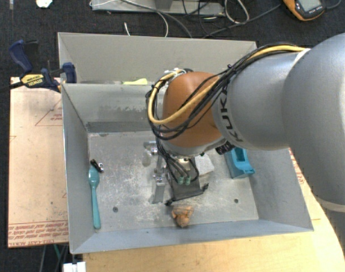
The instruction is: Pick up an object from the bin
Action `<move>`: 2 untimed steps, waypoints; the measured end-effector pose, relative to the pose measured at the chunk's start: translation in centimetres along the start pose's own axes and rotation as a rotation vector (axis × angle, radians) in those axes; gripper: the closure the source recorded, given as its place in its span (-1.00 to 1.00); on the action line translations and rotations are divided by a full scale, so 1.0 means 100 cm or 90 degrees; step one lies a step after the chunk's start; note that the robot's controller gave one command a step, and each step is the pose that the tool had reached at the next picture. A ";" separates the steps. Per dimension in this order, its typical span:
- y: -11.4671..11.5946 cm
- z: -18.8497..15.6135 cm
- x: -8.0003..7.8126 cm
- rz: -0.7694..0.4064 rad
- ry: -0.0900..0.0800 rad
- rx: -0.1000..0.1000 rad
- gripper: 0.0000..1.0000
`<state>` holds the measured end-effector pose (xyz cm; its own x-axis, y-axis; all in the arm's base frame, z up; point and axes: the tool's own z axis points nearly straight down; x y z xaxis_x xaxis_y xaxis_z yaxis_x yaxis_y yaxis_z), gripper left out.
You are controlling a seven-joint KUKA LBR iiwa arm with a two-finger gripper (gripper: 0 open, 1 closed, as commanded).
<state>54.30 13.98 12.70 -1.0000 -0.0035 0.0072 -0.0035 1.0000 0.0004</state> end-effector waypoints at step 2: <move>-0.025 0.011 -0.009 -0.102 -0.006 -0.002 -1.00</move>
Offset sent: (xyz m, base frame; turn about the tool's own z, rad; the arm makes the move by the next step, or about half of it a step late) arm 0.0151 -0.0597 -0.0300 -0.3050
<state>55.16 11.50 11.60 -0.9867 -0.1628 -0.0027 -0.1628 0.9867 0.0041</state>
